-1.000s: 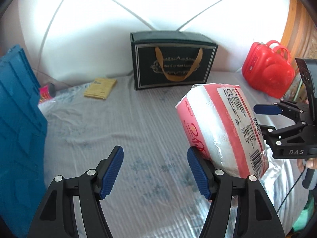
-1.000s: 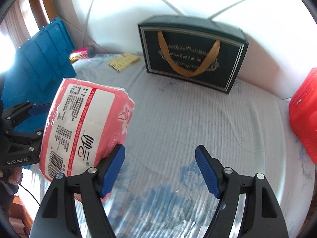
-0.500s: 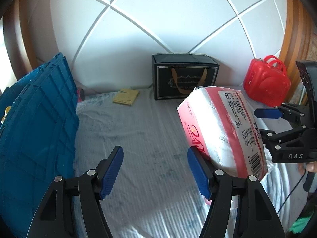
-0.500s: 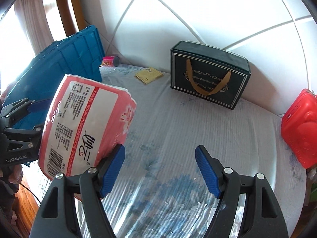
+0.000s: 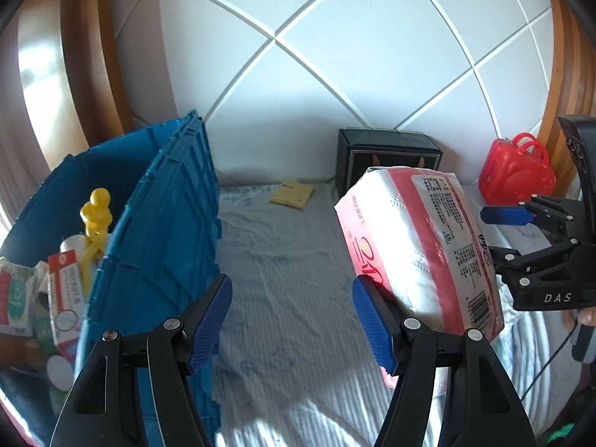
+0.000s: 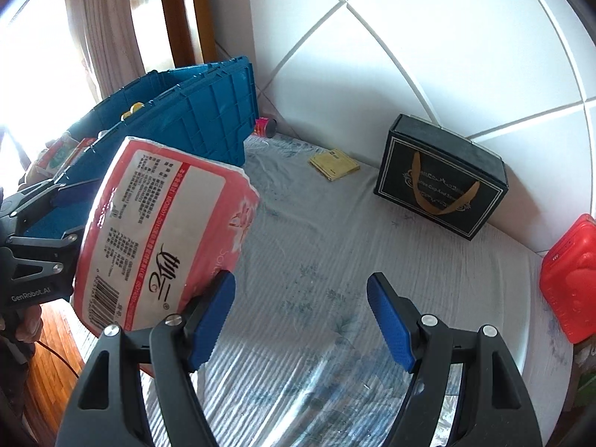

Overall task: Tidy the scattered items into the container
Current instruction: 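Carry the tissue pack in the left tool and drop it into the crate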

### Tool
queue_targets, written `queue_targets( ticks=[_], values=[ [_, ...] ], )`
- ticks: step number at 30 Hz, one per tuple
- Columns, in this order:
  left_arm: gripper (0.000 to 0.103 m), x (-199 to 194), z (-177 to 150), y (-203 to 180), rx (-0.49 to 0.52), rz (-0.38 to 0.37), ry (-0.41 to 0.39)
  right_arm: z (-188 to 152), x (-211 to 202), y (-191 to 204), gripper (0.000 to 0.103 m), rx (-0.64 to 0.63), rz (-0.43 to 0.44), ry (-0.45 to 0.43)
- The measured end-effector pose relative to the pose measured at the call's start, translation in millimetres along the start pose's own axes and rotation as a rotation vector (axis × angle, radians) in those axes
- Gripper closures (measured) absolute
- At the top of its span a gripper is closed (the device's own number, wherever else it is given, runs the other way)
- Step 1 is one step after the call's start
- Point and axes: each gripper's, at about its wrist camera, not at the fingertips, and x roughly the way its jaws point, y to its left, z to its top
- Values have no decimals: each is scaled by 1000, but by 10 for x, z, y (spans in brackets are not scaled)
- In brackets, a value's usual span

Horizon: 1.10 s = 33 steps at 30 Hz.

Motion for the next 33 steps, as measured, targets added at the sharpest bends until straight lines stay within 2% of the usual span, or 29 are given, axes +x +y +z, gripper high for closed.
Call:
queue_targets(
  ticks=[14, 19, 25, 28, 30, 33],
  values=[
    [36, -870, 220, 1399, -71, 97, -123, 910, -292, 1305, 29, -107, 60, -106],
    [36, -944, 237, 1986, -107, 161, -113, 1274, -170, 1835, 29, -145, 92, -117],
    [36, -900, 240, 2663, -166, 232, -86, 1576, 174, 2485, 29, -164, 134, -84],
    [32, -879, 294, 2937, -190, 270, -79, 1690, 358, 2779, 29, -157, 143, -70],
    [20, -888, 329, 3091, -206, 284, -84, 1759, 424, 2922, 28, -144, 132, -83],
    [19, -942, 350, 3197, -207, 293, -103, 1836, 479, 3048, 24, -111, 108, -119]
  ],
)
